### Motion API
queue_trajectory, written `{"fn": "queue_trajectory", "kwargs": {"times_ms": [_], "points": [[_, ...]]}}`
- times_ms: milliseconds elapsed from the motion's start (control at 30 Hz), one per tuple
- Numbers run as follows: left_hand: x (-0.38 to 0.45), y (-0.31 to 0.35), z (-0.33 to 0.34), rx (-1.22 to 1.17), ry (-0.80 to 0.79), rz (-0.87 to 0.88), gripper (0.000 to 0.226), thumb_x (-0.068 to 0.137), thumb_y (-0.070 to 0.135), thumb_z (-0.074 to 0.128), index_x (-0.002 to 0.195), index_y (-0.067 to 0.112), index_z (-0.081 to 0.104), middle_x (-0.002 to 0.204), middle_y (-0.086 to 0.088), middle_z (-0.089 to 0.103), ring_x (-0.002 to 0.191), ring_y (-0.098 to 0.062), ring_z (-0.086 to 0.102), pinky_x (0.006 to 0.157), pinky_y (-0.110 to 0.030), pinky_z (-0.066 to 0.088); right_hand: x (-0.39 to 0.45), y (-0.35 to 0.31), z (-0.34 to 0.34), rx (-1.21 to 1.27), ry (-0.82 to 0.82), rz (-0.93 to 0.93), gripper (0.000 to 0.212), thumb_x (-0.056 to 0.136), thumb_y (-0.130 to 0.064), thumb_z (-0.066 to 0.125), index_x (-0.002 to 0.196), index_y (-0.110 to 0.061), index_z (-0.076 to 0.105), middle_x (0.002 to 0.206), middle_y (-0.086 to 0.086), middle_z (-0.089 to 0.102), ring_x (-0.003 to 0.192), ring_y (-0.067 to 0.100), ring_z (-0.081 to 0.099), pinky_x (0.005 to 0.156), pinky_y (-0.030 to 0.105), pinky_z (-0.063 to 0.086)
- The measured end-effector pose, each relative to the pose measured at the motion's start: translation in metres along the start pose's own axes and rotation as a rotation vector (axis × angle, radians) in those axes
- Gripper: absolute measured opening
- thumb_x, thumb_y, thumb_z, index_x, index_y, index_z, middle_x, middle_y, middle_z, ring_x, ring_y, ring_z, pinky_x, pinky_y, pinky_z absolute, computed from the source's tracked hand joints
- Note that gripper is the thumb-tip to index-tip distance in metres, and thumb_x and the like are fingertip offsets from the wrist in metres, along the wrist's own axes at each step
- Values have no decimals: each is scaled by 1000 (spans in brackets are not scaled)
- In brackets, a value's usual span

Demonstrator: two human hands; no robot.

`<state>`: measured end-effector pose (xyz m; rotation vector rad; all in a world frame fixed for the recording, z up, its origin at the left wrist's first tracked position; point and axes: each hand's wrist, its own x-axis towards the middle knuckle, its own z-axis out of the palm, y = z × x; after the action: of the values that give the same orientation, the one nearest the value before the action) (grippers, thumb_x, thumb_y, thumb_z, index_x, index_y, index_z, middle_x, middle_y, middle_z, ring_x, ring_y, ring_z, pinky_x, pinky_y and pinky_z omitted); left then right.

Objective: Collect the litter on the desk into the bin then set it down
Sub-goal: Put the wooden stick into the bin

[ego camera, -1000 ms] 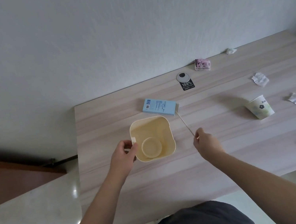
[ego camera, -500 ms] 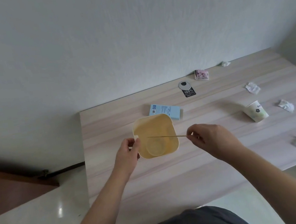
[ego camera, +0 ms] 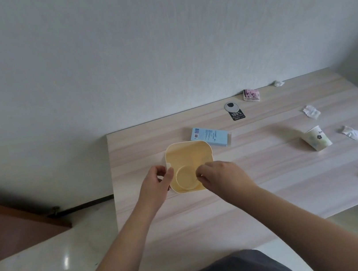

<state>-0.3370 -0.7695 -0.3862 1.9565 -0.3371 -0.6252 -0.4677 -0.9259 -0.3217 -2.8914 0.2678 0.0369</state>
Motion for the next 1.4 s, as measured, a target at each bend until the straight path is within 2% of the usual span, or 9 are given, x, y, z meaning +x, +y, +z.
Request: {"fn": "queue_trajectory", "kwargs": {"times_ms": [233, 333, 433, 533, 633, 867, 1000, 1133, 1400], "points": [[4, -2, -12, 55, -14, 28, 15, 94, 46, 56, 98, 32, 56, 95, 11, 65, 62, -4, 62, 67, -29, 51, 21, -29, 16, 161, -44, 15, 21, 98, -24, 44, 100, -14, 63, 93, 6, 66, 81, 29, 64, 62, 33, 44], [6, -2, -17, 50, -13, 41, 17, 93, 48, 56, 97, 31, 55, 94, 11, 65, 58, -1, 60, 63, -25, 46, 21, -32, 20, 178, -47, 8, 25, 97, -28, 48, 115, -20, 64, 108, 4, 68, 96, 27, 63, 73, 33, 47], [8, -4, -21, 40, -14, 44, 17, 92, 48, 56, 95, 32, 55, 93, 10, 64, 55, 2, 59, 64, -27, 47, 21, -27, 19, 91, 70, -62, 24, 96, -24, 50, 108, -16, 69, 113, 2, 69, 107, 25, 59, 86, 36, 46], [10, -7, -24, 27, -20, 43, 17, 92, 46, 58, 95, 29, 56, 92, 7, 64, 52, 4, 57, 65, -30, 48, 22, -21, 12, 44, 175, -57, 22, 94, -21, 54, 105, -15, 72, 113, 2, 68, 106, 25, 59, 91, 38, 45], [12, -7, -26, 37, -19, 39, 17, 93, 44, 58, 95, 28, 56, 91, 7, 64, 51, 5, 57, 62, -28, 44, 21, -13, 4, 63, 240, -11, 19, 92, -17, 57, 105, -15, 72, 108, 2, 69, 102, 26, 61, 88, 38, 46], [17, -6, -20, 27, -23, 43, 17, 93, 40, 60, 96, 24, 58, 91, 4, 65, 50, 3, 57, 64, -29, 47, 14, 15, -7, 66, 259, 160, 25, 95, -18, 52, 117, -14, 64, 116, 4, 67, 108, 26, 58, 89, 38, 45], [21, -1, -10, 39, -37, 24, 20, 92, 42, 59, 97, 23, 60, 92, 4, 65, 56, -5, 58, 64, -29, 46, 10, 38, -8, 66, 253, 262, 27, 95, -19, 52, 120, -15, 63, 122, 4, 64, 112, 27, 56, 90, 39, 45], [25, 5, 4, 29, -31, 16, 18, 92, 42, 60, 95, 25, 60, 90, 5, 65, 49, 3, 56, 60, -27, 43, 7, 65, -6, 71, 244, 317, 27, 95, -19, 52, 120, -15, 61, 124, 4, 63, 109, 27, 57, 87, 37, 47], [38, 16, 36, 34, 15, -49, 17, 92, 43, 60, 97, 27, 60, 92, 5, 66, 50, 4, 56, 58, -21, 42, 21, 127, 10, 198, 175, 400, 30, 95, -21, 49, 124, -16, 58, 121, 4, 62, 106, 25, 57, 83, 36, 48]]}}
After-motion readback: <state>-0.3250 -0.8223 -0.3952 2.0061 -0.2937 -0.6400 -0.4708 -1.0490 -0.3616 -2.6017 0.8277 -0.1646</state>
